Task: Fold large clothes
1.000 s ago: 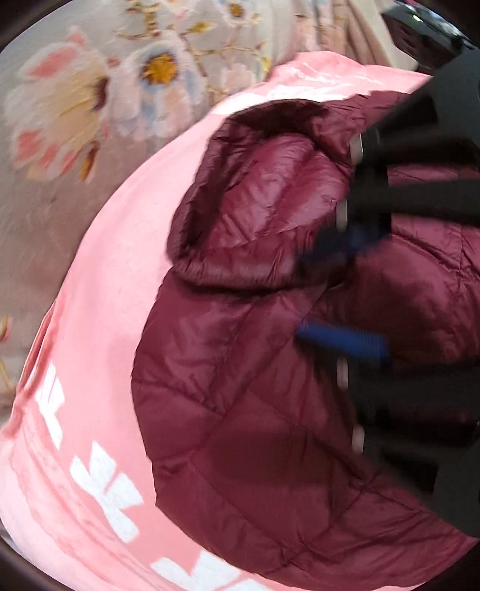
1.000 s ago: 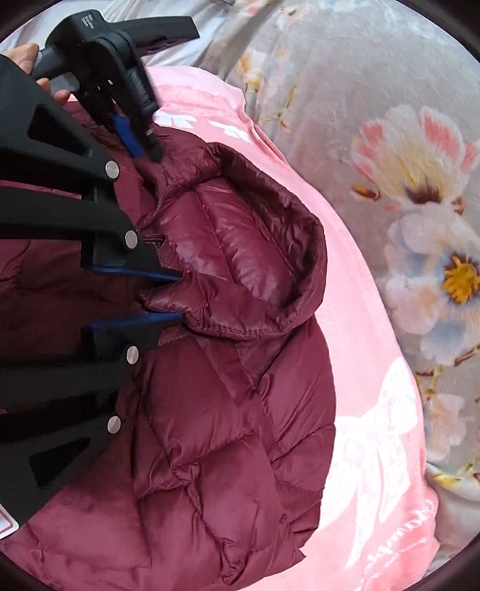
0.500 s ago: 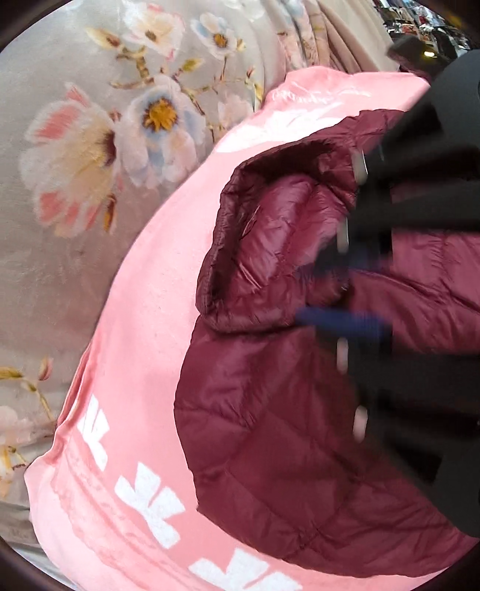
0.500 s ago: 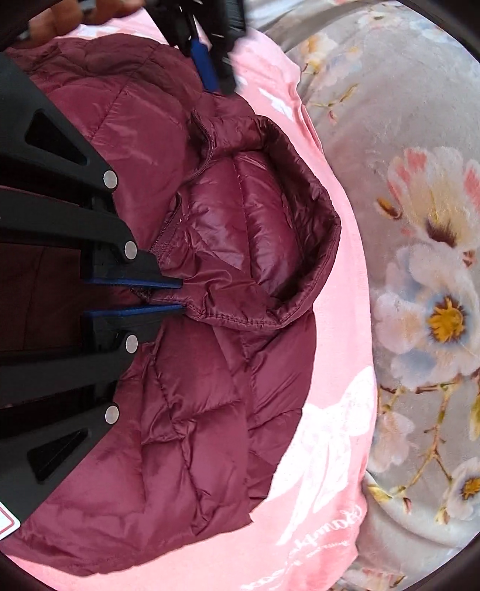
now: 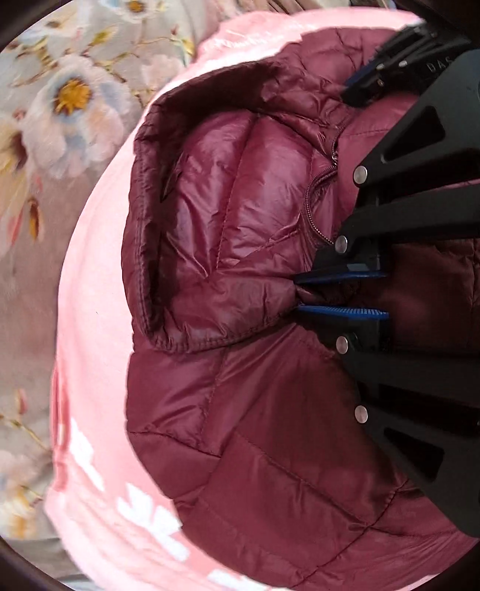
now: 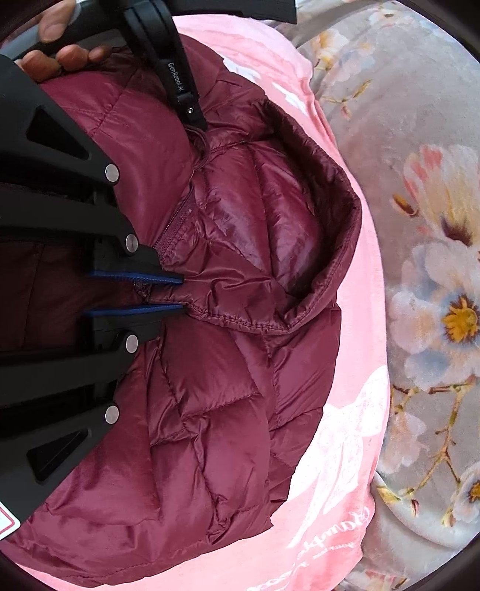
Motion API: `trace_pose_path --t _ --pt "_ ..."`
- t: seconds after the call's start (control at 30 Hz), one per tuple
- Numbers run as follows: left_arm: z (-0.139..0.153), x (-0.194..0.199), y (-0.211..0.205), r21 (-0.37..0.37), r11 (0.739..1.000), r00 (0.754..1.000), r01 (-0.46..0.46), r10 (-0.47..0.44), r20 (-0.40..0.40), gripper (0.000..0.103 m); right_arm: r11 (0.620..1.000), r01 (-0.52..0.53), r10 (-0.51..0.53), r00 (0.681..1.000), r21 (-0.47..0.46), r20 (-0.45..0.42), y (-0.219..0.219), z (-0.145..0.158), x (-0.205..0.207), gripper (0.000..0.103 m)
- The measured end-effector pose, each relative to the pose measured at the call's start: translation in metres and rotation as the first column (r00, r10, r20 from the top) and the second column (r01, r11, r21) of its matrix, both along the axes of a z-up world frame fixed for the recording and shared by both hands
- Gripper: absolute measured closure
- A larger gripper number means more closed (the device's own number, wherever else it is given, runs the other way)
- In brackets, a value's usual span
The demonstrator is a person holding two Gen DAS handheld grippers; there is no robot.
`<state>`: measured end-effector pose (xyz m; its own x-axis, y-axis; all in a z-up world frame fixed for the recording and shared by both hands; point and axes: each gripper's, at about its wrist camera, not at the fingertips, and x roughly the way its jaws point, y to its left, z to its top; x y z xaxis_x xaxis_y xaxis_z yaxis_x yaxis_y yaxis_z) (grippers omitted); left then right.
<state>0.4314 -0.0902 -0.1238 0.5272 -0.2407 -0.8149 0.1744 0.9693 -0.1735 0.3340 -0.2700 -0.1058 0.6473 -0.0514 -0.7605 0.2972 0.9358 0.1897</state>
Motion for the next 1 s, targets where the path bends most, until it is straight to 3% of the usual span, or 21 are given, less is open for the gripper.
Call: trace_pose_path --t 0.1,0.23,0.27,0.3,0.37,0.53,0.6,0.63,0.7,0.77,0.87,1.0 --pt "0.009 0.0 0.005 -0.021 1.0 1.0 -0.011 0.011 -0.004 0.092 0.999 0.029 -0.03 0.998 0.016 0.053 -0.004 0.011 -0.012 0.089" --pt "0.048 -0.001 0.024 -0.128 0.991 0.996 -0.036 0.045 0.071 0.083 0.995 0.093 -0.1 0.968 0.04 0.229 -0.016 0.05 -0.028 0.074" --pt "0.057 0.004 0.022 -0.13 0.99 0.993 -0.054 0.067 0.094 0.068 0.995 0.097 -0.103 0.965 0.037 0.239 -0.018 0.054 -0.024 0.067" --pt "0.064 0.009 0.023 -0.131 0.989 0.99 -0.073 0.088 0.114 0.043 0.995 0.097 -0.101 0.965 0.031 0.241 -0.021 0.059 -0.013 0.065" --pt "0.075 0.025 0.025 -0.147 0.984 0.983 -0.097 0.118 0.141 0.03 0.997 0.076 -0.082 0.966 0.032 0.244 -0.025 0.059 0.007 0.065" --pt "0.068 0.066 0.027 -0.226 0.961 0.983 -0.159 0.176 0.054 0.033 0.998 0.068 -0.07 0.976 0.018 0.208 -0.022 0.037 0.05 0.067" --pt "0.057 0.081 0.029 -0.242 0.95 0.979 -0.198 0.204 0.002 0.049 0.995 0.076 -0.087 0.977 0.068 0.195 -0.028 0.027 0.062 0.073" --pt "0.052 0.084 0.026 -0.24 0.949 0.979 -0.203 0.205 -0.019 0.052 0.993 0.076 -0.091 0.98 0.089 0.178 -0.031 0.021 0.064 0.078" --pt "0.037 0.089 0.018 -0.195 0.961 0.98 -0.195 0.186 -0.065 0.067 0.992 0.06 -0.074 0.989 0.114 0.125 -0.032 0.006 0.072 0.086" --pt "0.022 0.088 0.011 -0.111 0.981 0.985 -0.158 0.149 -0.092 0.073 0.995 0.028 -0.034 0.997 0.097 0.065 -0.026 -0.008 0.073 0.093" --pt "0.014 0.075 0.009 -0.027 0.993 0.992 -0.113 0.111 -0.063 0.073 0.998 0.016 -0.017 1.0 0.055 0.019 -0.024 -0.022 0.064 0.094" --pt "0.007 0.062 0.003 0.056 0.996 0.997 -0.072 0.073 -0.018 0.072 0.996 0.03 -0.029 1.0 0.086 -0.011 -0.034 -0.03 0.054 0.099"
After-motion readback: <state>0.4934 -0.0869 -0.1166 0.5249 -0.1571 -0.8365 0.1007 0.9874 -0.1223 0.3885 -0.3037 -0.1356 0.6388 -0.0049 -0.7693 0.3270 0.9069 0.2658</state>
